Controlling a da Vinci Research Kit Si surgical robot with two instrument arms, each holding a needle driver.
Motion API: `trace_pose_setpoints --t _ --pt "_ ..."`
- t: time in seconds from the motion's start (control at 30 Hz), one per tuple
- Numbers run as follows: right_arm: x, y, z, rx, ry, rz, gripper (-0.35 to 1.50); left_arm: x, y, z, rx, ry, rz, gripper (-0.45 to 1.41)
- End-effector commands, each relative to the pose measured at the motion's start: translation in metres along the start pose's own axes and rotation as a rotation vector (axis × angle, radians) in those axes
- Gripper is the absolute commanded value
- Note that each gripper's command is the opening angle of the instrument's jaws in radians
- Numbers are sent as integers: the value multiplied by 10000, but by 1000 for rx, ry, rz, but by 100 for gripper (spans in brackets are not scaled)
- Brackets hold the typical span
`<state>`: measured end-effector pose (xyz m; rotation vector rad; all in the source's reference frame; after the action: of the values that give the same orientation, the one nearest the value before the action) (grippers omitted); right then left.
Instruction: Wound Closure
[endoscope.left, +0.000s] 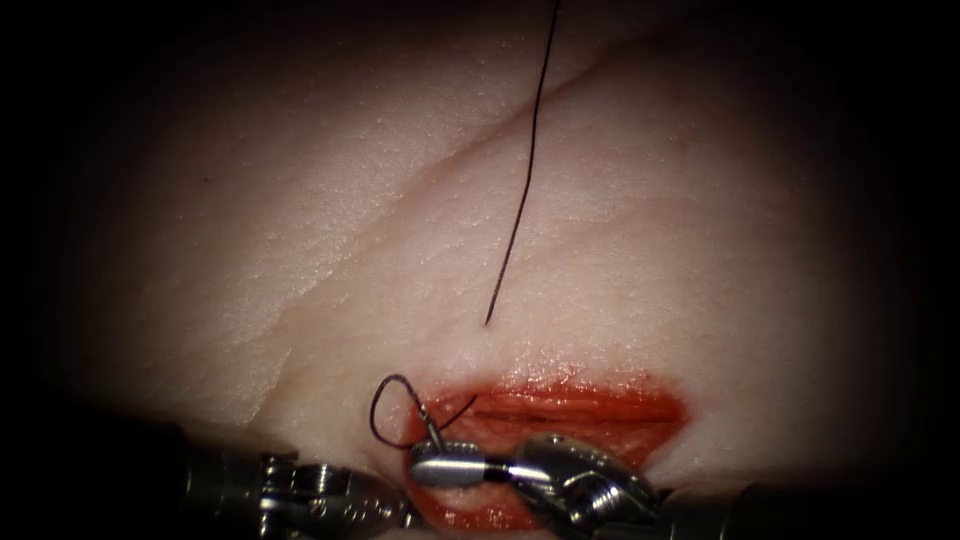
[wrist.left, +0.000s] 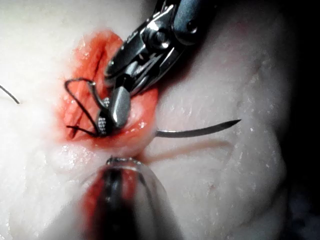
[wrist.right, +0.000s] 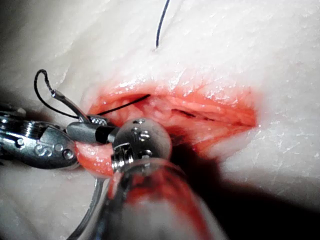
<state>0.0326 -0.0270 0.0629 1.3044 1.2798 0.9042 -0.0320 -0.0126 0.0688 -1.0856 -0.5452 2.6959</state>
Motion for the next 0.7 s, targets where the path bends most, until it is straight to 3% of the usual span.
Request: trace_pose_setpoints --t 0.03,0.2,0.3,0.33,0.4,0.43,0.7 --pt "-8 4 6 3 -1 2 -35 -1 3 8 -2 -1 -1 -45" --pt "1 2 4 -17 17 11 -35 -1 5 8 -1 -1 -1 -45" --pt "39 9 -8 -93 136 -43 -35 0 8 9 0 -2 0 -45" --pt "47 10 -11 -83 169 -61 5 0 9 9 0 -2 0 -45" --pt "62 13 -17 -61 236 -57 103 0 10 8 0 -2 1 -45" --pt "70 14 -21 -57 261 -75 120 0 10 8 0 -2 1 -45" --pt "111 16 -56 -126 284 -254 131 4 21 -5 0 12 0 -45"
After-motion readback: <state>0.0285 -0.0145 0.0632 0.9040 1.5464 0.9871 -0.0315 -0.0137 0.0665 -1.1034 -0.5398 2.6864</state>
